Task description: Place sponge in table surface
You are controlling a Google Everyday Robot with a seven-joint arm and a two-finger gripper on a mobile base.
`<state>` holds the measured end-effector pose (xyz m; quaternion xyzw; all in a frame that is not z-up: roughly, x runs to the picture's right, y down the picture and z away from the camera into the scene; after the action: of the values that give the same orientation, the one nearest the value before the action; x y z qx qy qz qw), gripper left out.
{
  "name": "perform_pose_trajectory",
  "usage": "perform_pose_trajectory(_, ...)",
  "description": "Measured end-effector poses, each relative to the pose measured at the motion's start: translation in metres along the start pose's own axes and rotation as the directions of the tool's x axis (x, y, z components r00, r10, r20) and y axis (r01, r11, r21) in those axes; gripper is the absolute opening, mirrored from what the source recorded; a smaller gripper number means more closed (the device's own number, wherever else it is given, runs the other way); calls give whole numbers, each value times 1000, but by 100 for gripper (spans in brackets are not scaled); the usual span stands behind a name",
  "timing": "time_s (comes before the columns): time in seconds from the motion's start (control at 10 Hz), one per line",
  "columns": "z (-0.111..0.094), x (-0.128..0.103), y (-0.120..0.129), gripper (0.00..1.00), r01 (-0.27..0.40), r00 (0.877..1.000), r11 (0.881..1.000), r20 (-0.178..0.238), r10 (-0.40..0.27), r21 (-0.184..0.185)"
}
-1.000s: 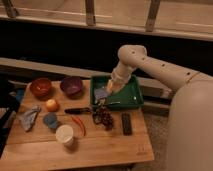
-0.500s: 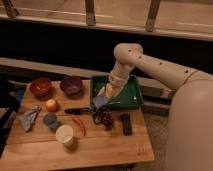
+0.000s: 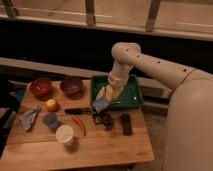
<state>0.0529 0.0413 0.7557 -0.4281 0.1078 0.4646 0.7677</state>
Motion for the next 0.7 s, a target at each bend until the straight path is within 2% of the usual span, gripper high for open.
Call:
perform_pose_trajectory(0.4,0,-1,1,0,2,1000,1000,-1,-2,0)
perform_pose_trajectory(0.6,1,3,3,0,14,1000,1000,-13,-14,19)
perform_pose_trajectory(0.7,3,8,13,0,28,999,999,-18,-28,33)
